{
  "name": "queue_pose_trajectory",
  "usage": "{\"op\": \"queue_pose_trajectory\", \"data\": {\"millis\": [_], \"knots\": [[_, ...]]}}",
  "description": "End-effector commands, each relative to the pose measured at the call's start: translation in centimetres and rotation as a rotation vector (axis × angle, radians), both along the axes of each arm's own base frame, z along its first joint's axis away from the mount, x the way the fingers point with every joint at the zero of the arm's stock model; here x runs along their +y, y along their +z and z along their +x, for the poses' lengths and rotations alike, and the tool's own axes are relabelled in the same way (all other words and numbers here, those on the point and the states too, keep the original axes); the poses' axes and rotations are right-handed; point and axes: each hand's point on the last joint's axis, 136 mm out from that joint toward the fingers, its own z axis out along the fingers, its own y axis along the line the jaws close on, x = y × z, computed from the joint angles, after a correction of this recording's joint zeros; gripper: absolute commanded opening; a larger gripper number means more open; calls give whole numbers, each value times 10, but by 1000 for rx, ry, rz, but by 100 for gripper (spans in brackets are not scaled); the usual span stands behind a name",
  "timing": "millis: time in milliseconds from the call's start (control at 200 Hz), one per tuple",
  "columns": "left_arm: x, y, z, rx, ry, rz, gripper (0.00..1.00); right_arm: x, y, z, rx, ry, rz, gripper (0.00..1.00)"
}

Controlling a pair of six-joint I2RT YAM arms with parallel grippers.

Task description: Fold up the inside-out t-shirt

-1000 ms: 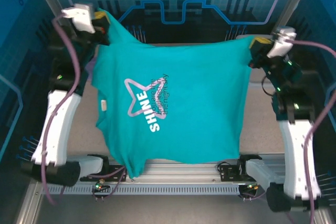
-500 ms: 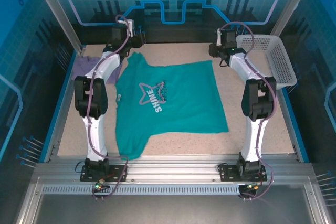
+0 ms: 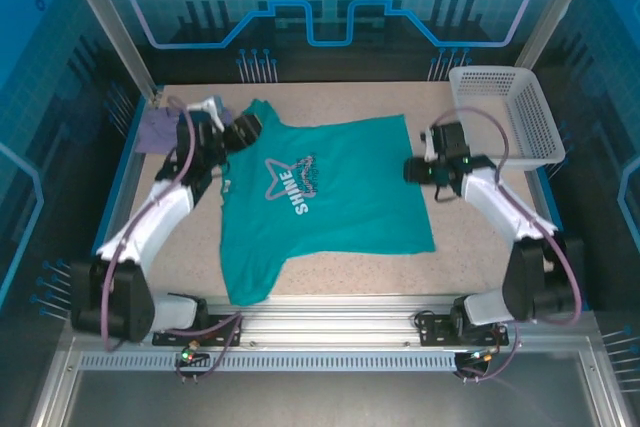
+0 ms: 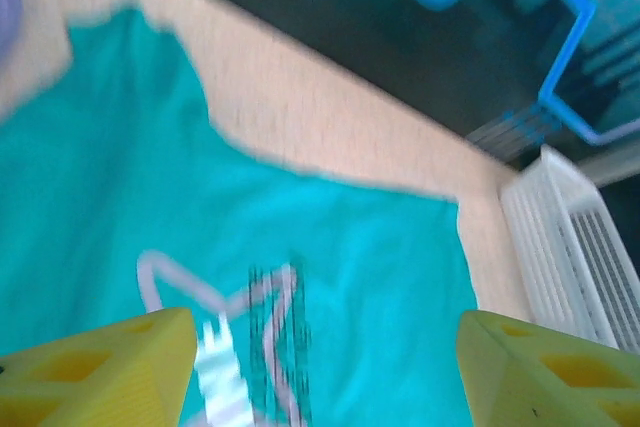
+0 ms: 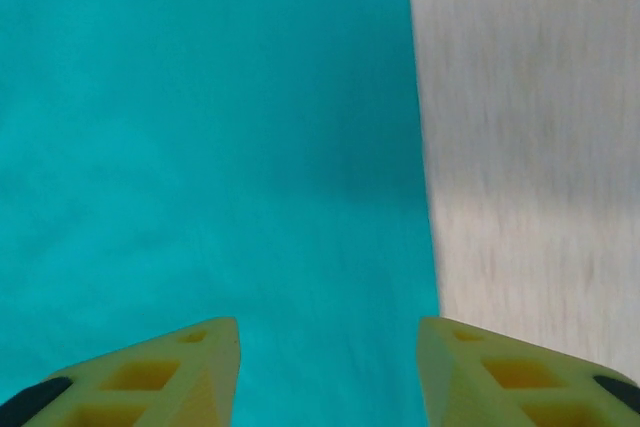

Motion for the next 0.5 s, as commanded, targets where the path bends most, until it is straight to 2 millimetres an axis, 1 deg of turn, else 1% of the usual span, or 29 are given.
{"op": "queue_pose_trajectory", "data": {"millis": [0, 55, 100, 150, 210, 295, 410, 495], "knots": [[-14, -46, -53, 146, -35, -86, 70, -11, -24, -63, 146, -108, 1, 50], [-12, -55, -70, 161, -26, -79, 70, -16, -34, -79, 176, -147, -8, 49], [-12, -57, -78, 154, -31, -82, 71, -19, -43, -89, 204, -181, -16, 49], [-12, -58, -84, 153, -39, -81, 71, -17, -50, -94, 230, -198, -6, 49], [-13, -60, -90, 172, -49, -78, 71, -20, -59, -100, 258, -227, -14, 49], [-17, -65, -98, 202, -76, -80, 71, -21, -67, -106, 279, -257, -9, 48], [-19, -72, -105, 235, -95, -63, 71, -26, -67, -108, 272, -296, -22, 47], [-19, -70, -107, 240, -99, -59, 71, -25, -69, -108, 272, -303, -18, 47]]}}
